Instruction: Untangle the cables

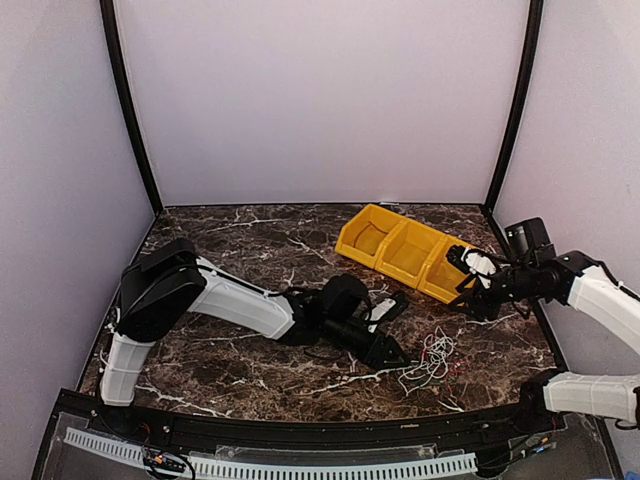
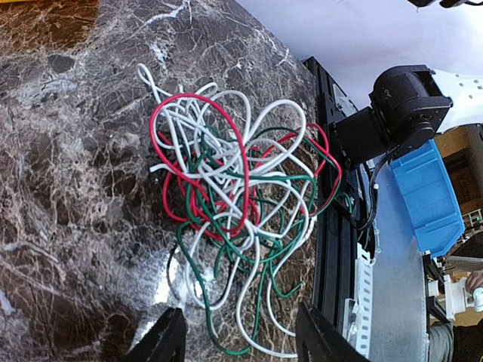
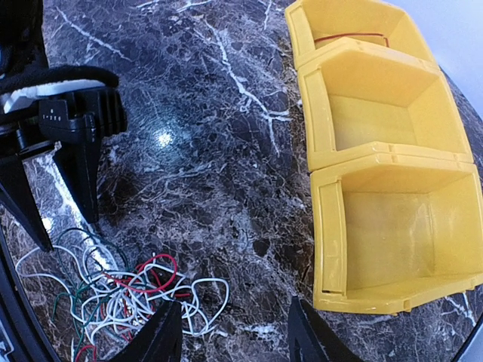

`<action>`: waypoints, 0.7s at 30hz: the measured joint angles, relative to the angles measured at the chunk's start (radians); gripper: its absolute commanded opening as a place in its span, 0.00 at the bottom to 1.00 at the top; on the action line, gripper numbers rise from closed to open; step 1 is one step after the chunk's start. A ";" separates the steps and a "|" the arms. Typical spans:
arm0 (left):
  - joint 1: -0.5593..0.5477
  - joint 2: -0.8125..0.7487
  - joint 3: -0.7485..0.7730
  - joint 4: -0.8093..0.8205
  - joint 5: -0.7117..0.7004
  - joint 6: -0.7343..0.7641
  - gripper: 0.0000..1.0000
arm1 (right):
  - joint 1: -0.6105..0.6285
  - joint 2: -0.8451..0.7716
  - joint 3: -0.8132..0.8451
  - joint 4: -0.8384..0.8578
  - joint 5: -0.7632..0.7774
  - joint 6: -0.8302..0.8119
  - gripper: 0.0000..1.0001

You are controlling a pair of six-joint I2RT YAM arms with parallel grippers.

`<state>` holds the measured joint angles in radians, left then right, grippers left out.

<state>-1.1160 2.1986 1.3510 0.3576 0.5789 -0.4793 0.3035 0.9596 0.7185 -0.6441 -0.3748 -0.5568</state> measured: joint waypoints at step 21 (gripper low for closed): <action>0.000 0.055 0.030 0.010 0.043 -0.047 0.02 | -0.036 -0.012 -0.055 0.098 -0.056 0.024 0.52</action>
<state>-1.1156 2.2536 1.3808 0.3676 0.6216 -0.5259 0.2672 0.9478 0.6632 -0.5457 -0.4305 -0.5327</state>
